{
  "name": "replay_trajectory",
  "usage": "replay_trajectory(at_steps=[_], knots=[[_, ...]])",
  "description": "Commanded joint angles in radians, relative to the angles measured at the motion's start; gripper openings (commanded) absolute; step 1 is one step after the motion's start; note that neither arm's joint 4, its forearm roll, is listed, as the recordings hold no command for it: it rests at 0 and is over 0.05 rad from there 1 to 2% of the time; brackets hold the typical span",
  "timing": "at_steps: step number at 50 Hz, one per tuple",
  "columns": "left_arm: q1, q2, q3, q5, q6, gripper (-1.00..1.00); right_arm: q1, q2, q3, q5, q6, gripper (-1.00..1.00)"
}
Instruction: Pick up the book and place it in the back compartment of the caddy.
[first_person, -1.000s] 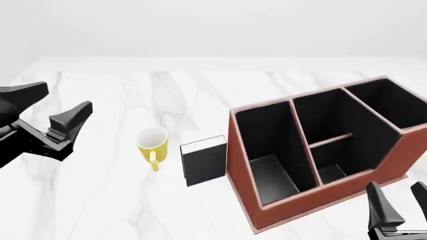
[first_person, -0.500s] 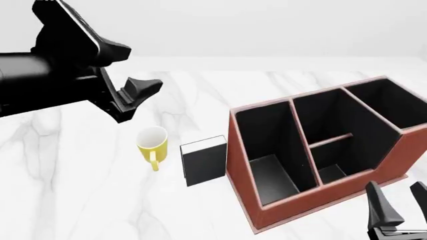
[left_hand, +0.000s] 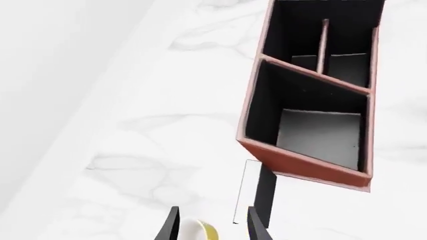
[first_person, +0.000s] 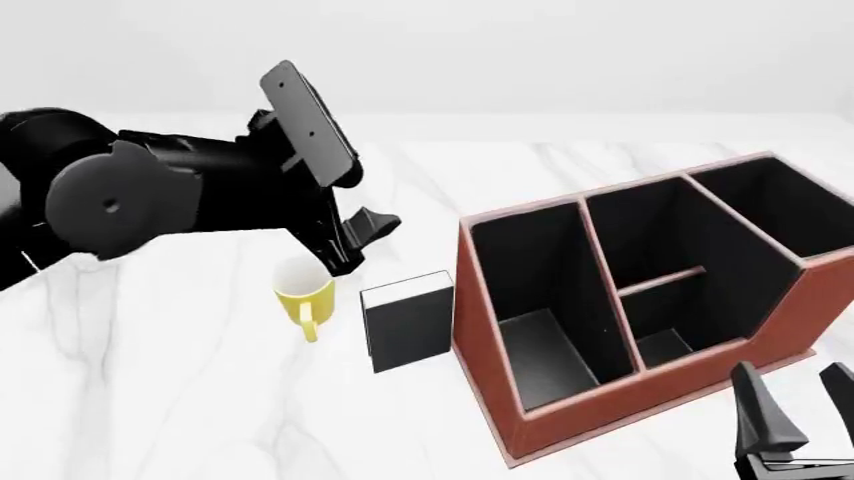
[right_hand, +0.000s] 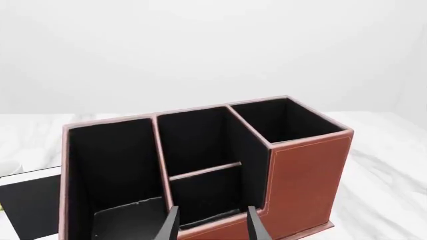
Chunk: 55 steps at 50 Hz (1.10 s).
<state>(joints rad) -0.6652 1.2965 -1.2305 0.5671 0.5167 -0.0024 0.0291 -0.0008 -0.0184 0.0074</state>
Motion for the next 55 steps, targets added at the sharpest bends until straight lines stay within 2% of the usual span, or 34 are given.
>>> replay_trajectory(at_steps=[1,13,38,42,55], knots=[[-0.029,0.108,0.012,-0.032,0.028,1.00,0.001,0.005,-0.001,-0.004,-0.001,1.00],[-0.070,0.168,0.026,-0.047,0.018,1.00,0.002,0.008,-0.001,-0.008,0.001,1.00],[-0.059,0.219,0.057,-0.100,0.024,1.00,0.002,0.004,-0.001,-0.003,0.001,1.00],[-0.037,0.236,0.068,-0.128,0.038,1.00,0.002,-0.004,0.001,0.003,0.001,1.00],[-0.041,0.263,0.105,-0.183,0.028,1.00,0.001,0.002,0.001,-0.001,0.000,1.00]])
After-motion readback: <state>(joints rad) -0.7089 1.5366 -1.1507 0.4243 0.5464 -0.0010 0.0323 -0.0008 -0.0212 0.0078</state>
